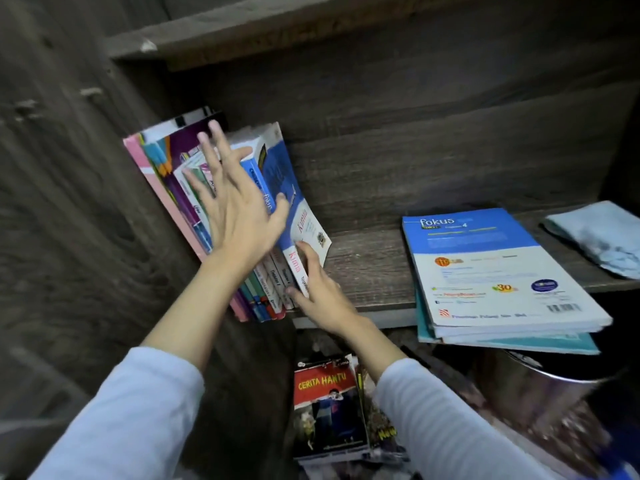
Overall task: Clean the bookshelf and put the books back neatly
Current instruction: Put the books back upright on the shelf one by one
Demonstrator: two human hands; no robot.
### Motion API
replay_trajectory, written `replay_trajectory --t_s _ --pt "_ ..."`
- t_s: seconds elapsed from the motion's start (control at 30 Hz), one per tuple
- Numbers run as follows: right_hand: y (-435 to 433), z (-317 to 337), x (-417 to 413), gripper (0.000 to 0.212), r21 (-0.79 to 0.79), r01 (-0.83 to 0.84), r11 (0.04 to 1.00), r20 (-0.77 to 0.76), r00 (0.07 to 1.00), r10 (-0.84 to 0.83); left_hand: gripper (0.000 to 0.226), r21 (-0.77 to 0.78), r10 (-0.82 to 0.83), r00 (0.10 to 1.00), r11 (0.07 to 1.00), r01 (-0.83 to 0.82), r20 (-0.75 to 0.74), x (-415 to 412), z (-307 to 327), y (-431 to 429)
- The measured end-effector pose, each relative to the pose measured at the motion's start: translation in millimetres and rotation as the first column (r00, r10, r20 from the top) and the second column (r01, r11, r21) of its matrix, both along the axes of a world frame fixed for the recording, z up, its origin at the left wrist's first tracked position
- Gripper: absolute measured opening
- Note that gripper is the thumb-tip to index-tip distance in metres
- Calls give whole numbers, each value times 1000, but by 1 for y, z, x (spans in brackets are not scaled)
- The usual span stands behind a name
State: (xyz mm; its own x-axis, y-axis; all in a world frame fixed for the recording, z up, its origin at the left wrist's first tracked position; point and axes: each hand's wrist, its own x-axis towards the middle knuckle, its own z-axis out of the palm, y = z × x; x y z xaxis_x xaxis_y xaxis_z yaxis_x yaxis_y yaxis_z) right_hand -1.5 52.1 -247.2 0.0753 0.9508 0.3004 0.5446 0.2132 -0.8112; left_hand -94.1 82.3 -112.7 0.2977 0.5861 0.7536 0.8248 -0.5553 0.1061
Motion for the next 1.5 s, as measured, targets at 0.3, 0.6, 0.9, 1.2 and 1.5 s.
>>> replay_trajectory --t_s 0.3,0.6,0.9,1.2,1.5 --pt "18 -21 38 122 -201 -84 976 -42 996 78 113 -99 -58 954 995 30 -294 -27 29 11" --pt "30 -30 27 108 -221 151 964 -26 987 -160 99 20 41 968 999 -38 -249 -21 19 17" --pt "20 -21 17 102 -336 122 934 185 981 -61 99 -31 92 965 994 -102 -246 -20 19 11" --pt "-61 33 123 34 21 511 859 392 786 -478 78 21 -125 991 992 126 -47 13 -22 -9" --pt "-146 17 212 86 -353 853 386 545 522 -656 57 -774 -229 972 605 187 55 136 -105 -61"
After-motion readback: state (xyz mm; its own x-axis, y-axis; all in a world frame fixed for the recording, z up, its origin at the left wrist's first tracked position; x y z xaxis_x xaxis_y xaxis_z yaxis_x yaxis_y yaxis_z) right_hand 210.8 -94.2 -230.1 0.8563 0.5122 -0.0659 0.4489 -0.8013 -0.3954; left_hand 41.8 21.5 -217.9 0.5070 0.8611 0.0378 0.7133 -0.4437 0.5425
